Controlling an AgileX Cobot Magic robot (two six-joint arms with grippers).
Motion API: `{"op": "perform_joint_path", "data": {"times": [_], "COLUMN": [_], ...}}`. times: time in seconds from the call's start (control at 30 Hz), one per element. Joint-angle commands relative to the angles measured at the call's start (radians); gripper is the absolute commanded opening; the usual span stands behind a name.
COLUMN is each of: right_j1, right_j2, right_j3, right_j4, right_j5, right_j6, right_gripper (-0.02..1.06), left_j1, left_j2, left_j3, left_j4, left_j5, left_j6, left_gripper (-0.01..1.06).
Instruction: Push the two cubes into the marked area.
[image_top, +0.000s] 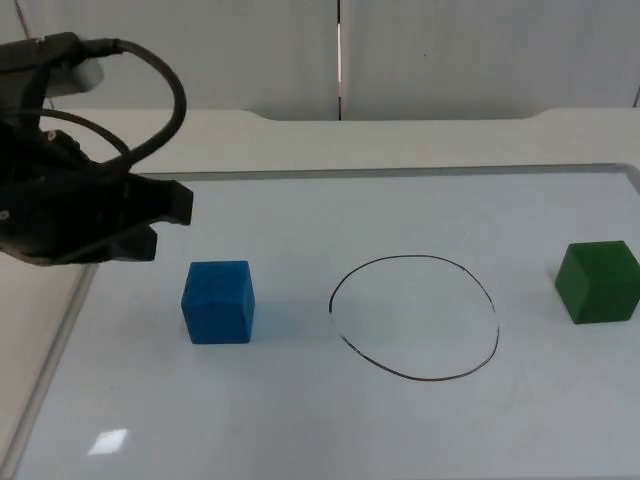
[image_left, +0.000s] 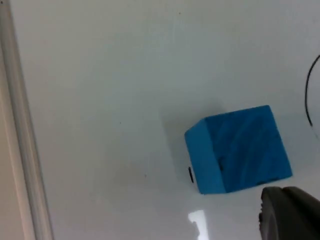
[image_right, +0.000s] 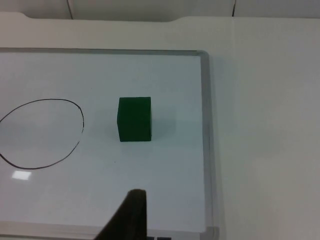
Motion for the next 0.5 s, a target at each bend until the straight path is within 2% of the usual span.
{"op": "perform_joint_path", "data": {"times": [0.0, 0.47], "right_j1": [0.003, 0.003], "right_j2": [-0.003, -0.003], "right_j3": [0.008, 0.008], "right_j4": [-0.001, -0.001], "right_j5": [-0.003, -0.003], "right_j6": [0.003, 0.003], "right_gripper": [1.05, 1.05], "left_j1": [-0.003, -0.003], "left_j2": [0.026, 0.237], "left_j3": [-0.014, -0.082], "left_j4": [0.005, 0.003], "left_j5": [-0.041, -0.104], "left_j6": [0.003, -0.001], "left_gripper": [0.0, 0.0]}}
